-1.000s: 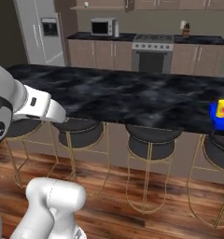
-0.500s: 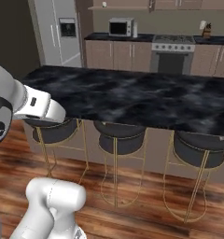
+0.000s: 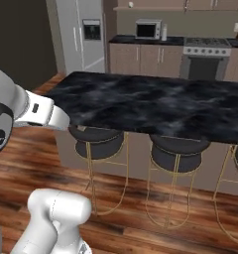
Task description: There is a tray on the dining counter. Grab the cup, mug, and pitcher and place them on the tray. The pitcher may be placed next to the tray if it cannot fit the tray.
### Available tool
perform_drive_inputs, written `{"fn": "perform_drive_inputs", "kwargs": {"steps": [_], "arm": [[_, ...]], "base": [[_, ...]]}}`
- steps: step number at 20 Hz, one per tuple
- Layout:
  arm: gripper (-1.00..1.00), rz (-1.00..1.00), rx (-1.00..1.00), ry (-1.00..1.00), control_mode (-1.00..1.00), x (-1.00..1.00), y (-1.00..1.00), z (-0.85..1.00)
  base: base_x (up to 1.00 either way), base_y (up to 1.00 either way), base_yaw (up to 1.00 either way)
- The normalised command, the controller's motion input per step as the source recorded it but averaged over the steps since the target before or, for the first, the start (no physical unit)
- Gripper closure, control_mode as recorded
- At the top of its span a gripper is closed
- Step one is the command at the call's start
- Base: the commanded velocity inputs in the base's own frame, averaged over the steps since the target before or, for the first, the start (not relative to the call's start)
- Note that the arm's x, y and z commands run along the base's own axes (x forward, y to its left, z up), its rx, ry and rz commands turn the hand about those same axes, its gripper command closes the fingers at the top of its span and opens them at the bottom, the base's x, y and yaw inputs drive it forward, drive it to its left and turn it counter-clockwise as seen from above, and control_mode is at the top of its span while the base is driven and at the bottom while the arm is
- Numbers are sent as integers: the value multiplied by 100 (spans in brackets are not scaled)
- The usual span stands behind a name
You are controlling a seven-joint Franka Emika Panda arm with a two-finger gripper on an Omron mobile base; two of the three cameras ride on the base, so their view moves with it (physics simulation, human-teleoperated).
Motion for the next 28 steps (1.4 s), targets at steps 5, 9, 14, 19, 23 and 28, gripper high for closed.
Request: {"fn": "perform_drive_inputs", "kwargs": {"steps": [5, 9, 14, 19, 23, 28], "arm": [[-100, 0, 0, 0, 100, 0, 0, 0], [-100, 0, 0, 0, 100, 0, 0, 0], [-100, 0, 0, 0, 100, 0, 0, 0], [-100, 0, 0, 0, 100, 0, 0, 0], [-100, 0, 0, 0, 100, 0, 0, 0], [-100, 0, 0, 0, 100, 0, 0, 0]], "base": [[0, 100, 0], [0, 100, 0], [0, 100, 0], [0, 100, 0], [5, 100, -1], [20, 100, -3]]}}
